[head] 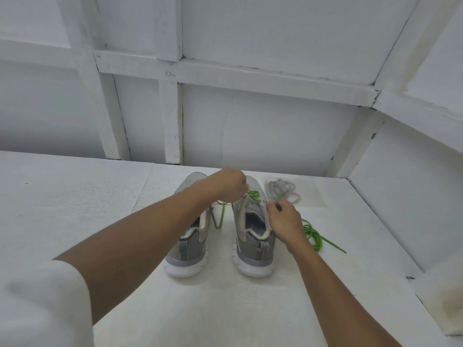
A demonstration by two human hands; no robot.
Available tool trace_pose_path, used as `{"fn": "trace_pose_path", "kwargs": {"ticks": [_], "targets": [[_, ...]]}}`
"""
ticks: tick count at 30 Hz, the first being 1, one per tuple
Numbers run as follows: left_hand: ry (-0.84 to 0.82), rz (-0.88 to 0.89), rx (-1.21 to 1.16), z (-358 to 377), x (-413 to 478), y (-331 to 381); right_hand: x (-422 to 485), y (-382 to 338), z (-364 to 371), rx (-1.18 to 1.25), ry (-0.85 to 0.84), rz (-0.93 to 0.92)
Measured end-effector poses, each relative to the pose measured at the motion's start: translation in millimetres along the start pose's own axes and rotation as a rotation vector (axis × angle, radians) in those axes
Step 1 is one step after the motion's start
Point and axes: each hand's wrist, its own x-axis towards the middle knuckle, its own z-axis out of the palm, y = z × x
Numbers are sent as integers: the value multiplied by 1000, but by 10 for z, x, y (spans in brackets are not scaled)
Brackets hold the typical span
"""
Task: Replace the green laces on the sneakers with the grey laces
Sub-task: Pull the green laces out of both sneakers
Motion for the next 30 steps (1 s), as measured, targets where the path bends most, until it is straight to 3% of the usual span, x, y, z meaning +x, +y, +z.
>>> {"fn": "trace_pose_path", "kwargs": {"ticks": [4, 12, 18, 21, 24, 26, 30], "targets": [[-19, -10, -102, 167, -27, 5, 201, -112, -50, -94, -9, -160], [-68, -116, -286, 245, -11, -3, 585, -288, 111, -550, -199, -421], [-104, -197, -483, 255, 46, -50, 613, -363, 176, -733, -166, -499], [-64, -232, -530, 273, 82, -71, 625, -409, 78, -821, -60, -477], [-52, -260, -554, 283, 104, -79, 684, -405, -77, -802, 62, -325], [-45, -257, -552, 293, 108, -80, 717, -374, -124, -743, 26, -245], [-67, -270, -563, 275, 93, -67, 674, -367, 8, -636, -203, -420]]}}
